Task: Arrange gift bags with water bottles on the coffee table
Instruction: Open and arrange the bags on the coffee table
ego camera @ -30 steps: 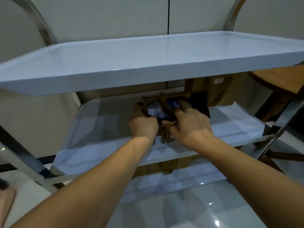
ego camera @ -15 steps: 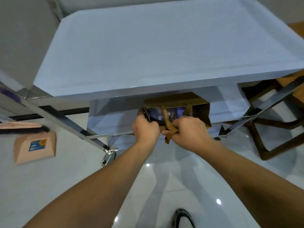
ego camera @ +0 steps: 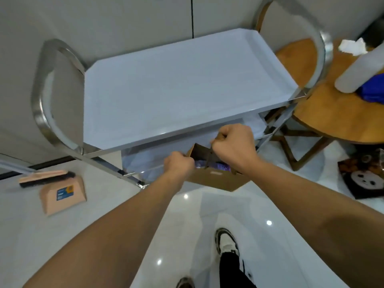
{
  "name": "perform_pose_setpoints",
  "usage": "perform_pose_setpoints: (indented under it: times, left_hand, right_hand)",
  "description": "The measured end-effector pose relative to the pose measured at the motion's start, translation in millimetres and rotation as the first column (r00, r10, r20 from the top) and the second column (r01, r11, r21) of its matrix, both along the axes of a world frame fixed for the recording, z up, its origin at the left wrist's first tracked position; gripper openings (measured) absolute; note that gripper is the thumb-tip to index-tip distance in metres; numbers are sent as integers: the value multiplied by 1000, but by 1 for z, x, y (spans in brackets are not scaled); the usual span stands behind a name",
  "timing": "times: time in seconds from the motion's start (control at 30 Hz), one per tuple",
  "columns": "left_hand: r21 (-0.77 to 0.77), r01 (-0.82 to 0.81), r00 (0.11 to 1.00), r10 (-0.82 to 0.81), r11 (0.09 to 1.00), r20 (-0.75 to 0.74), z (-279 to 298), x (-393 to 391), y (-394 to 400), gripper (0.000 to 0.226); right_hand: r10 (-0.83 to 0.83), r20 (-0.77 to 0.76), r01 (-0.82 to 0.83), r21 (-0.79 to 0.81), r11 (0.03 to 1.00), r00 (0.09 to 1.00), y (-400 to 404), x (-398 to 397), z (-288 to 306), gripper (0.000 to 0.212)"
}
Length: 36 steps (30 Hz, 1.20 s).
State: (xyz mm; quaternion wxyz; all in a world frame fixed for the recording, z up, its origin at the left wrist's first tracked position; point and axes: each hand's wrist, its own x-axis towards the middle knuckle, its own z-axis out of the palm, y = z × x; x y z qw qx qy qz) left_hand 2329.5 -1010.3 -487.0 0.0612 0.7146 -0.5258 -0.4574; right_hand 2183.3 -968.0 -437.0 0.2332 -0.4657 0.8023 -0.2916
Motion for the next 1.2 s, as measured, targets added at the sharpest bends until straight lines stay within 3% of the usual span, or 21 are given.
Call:
perform_pose_setpoints:
  times: [0.2,0.37,0.5,0.6,0.73,0.9,1.2]
  left_hand:
    - [77,341,940,-338,937,-43,106,-4,66,13]
    - [73,571,821,-570,817,-43,189,-31,126,14]
    - [-39,714,699,-715,699,-5,244,-78,172,13]
    - [-153,818,567,-821,554,60,272,-126,214,12]
    - [-167,919,377,-919,356,117,297,-192,277,11]
    - [-224,953,249,-948,204,196,307,-278,389,9]
    - [-242,954,-100,-948,-178,302,292,-395,584,26]
  right_hand:
    - [-115,65,114,26,993,991,90,0,110,22]
    - [-240,61,238,39,971,969,181,-15,207,34]
    - [-343,56,343,6,939,938,245,-40,265,24]
    - [-458,31,459,-45,887,889,298,-68,296,31]
    - [-613,-7,610,-93,787,790,369,-104,317,7]
    - [-742,9,736,-140,663,670,484,-156,325,20]
    - [-901,-8,894,-119,432,435,664,-227,311,33]
